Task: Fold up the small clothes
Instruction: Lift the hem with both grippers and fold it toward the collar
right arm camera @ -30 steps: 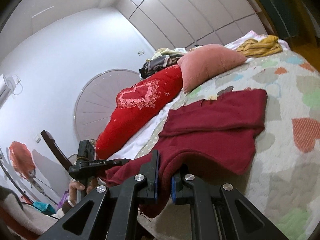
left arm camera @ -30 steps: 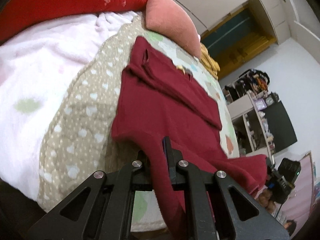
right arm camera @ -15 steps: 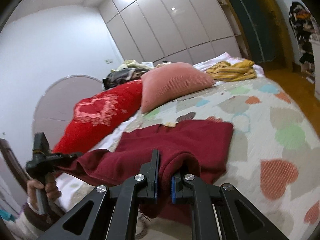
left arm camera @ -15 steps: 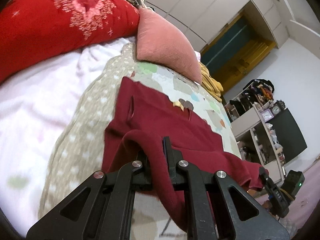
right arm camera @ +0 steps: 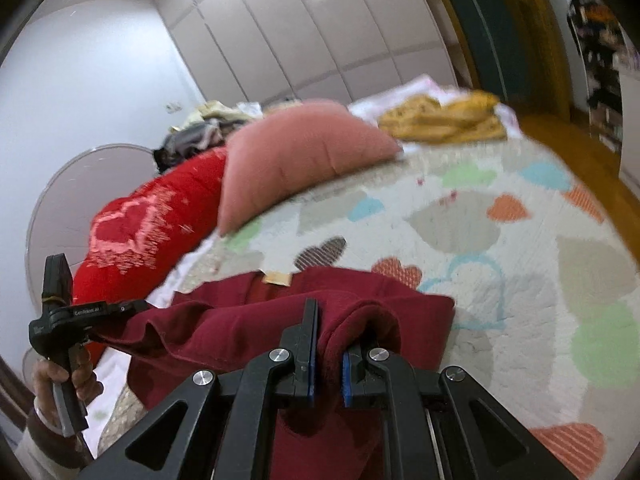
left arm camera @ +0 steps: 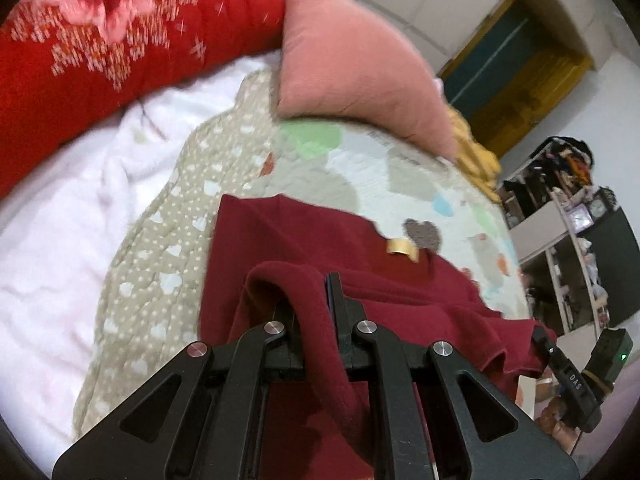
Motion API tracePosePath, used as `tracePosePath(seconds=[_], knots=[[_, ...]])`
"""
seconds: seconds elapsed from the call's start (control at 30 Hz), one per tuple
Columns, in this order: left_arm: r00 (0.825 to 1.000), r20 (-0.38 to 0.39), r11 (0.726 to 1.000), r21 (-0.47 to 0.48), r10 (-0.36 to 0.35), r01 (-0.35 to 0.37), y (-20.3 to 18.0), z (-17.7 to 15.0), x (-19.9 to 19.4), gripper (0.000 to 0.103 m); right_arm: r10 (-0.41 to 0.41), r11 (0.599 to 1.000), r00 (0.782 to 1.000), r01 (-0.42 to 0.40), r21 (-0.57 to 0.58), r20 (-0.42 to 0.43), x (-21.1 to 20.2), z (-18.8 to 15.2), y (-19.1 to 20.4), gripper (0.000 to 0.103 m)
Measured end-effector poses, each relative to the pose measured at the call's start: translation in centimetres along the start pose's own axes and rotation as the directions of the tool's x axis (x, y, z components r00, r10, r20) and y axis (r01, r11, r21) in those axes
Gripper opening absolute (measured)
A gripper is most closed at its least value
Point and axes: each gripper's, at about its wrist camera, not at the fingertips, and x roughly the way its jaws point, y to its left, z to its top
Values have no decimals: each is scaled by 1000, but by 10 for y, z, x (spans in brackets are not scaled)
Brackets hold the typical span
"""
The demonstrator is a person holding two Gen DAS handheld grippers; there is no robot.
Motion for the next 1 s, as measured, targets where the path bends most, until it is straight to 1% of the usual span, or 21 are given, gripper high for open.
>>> tracePosePath(seconds=[0.1, 0.2, 0.3, 0.37, 0.4, 0.43, 0.47, 0.53, 0.6, 0.63, 0.7, 0.73, 0.77, 0.8, 0.83, 0.87, 0.93, 1.0], knots=[[999, -35, 999, -44, -11, 9, 9, 8, 21, 6, 6, 997, 998, -2, 76, -59, 33, 5, -18, 8], [997, -57, 995, -91, -50, 45, 17, 17, 36, 8, 22, 983, 994, -2, 182, -107, 56, 10, -37, 8], [990, -82, 985, -141, -116, 104, 24, 27, 39, 23, 73, 945, 988, -25, 326, -136, 71, 16, -61, 9], [983, -81, 974, -168, -167, 152, 29, 33, 34, 44, 111, 918, 986, -56, 393, -120, 71, 21, -71, 9], [980, -80, 972, -167, -180, 165, 31, 36, 31, 46, 123, 911, 987, -71, 407, -105, 68, 23, -74, 10], [983, -72, 975, -160, -170, 157, 31, 38, 27, 48, 129, 909, 987, -80, 409, -95, 64, 25, -74, 13], [989, -51, 980, -149, -141, 132, 31, 39, 22, 56, 126, 913, 987, -76, 401, -99, 62, 26, -73, 16], [997, 15, 988, -137, -77, 78, 33, 41, 8, 65, 105, 926, 988, -55, 373, -116, 58, 28, -69, 22], [996, 30, 987, -136, -82, 86, 36, 42, 3, 66, 70, 937, 991, -26, 350, -114, 48, 29, -66, 24], [995, 28, 987, -131, -92, 94, 35, 43, 1, 66, 43, 940, 994, -6, 341, -102, 43, 29, -64, 29], [995, 35, 989, -109, -94, 97, 30, 39, -3, 66, -29, 945, 999, 42, 325, -43, 24, 29, -63, 33], [995, 42, 992, -82, -96, 99, 25, 34, -6, 66, -40, 946, 999, 38, 321, 2, 12, 29, -62, 33], [994, 41, 993, -63, -97, 99, 21, 30, -6, 66, -32, 949, 999, 21, 314, 30, 6, 28, -60, 33], [995, 41, 994, -47, -95, 97, 19, 26, -7, 66, -10, 960, 999, -4, 279, 49, 0, 27, -52, 33], [995, 42, 995, -36, -86, 88, 17, 20, -9, 66, 1, 972, 999, -11, 236, 42, 0, 25, -45, 33], [995, 55, 996, -36, -79, 81, 17, 12, -11, 66, 4, 986, 1000, -7, 164, 20, 1, 23, -32, 33], [994, 75, 996, -44, -79, 83, 19, 1, -13, 66, -34, 999, 999, 34, 0, -24, 7, 13, -6, 33], [996, 70, 997, -28, -63, 65, 17, -5, -9, 66, -70, 993, 996, 63, -104, -57, 18, 4, 11, 33]])
